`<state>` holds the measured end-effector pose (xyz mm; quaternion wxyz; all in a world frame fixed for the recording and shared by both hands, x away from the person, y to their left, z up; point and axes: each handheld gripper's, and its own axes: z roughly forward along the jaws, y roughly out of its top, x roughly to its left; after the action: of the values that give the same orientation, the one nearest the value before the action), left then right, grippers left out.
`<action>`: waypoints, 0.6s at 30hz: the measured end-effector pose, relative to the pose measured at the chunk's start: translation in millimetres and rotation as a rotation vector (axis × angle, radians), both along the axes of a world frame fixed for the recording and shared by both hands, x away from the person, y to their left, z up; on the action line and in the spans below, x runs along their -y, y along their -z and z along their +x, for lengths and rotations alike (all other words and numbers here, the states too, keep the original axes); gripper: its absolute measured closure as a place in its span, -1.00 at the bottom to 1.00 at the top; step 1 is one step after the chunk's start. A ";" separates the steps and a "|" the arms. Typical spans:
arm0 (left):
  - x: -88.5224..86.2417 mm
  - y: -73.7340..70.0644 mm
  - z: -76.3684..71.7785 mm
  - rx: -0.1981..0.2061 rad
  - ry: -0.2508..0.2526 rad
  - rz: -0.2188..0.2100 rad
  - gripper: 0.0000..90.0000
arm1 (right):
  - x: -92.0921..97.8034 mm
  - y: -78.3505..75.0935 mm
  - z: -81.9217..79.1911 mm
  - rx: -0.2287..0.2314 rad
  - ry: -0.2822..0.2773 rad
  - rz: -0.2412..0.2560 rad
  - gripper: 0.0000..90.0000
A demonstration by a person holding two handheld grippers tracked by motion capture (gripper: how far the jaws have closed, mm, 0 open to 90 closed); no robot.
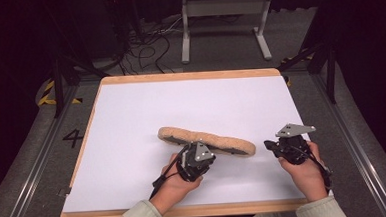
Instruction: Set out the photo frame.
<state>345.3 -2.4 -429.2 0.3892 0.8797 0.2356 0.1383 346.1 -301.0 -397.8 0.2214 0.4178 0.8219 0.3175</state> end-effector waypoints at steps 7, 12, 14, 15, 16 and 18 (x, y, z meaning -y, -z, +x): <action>21.0 9.6 6.6 -0.003 0.001 0.032 1.00 | 6.5 0.2 -4.9 0.000 0.021 0.008 1.00; 31.9 16.5 7.6 0.016 -0.002 0.077 1.00 | 9.9 0.3 -7.9 -0.002 0.030 0.012 1.00; 34.2 18.6 8.6 0.022 -0.015 0.095 1.00 | 9.9 0.3 -9.1 -0.003 0.029 0.011 1.00; 34.7 19.5 9.4 0.024 -0.023 0.103 1.00 | 9.6 0.4 -9.5 -0.002 0.031 0.012 1.00; 34.9 20.3 10.2 0.023 -0.029 0.108 1.00 | 9.4 0.4 -9.7 -0.002 0.031 0.012 1.00; 34.9 21.5 11.3 0.022 -0.049 0.119 1.00 | 9.0 0.2 -9.8 -0.002 0.029 0.009 1.00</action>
<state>356.6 -37.3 -450.8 0.3352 0.8938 0.2440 0.1710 336.3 -309.9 -398.0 0.2234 0.4311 0.8144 0.3178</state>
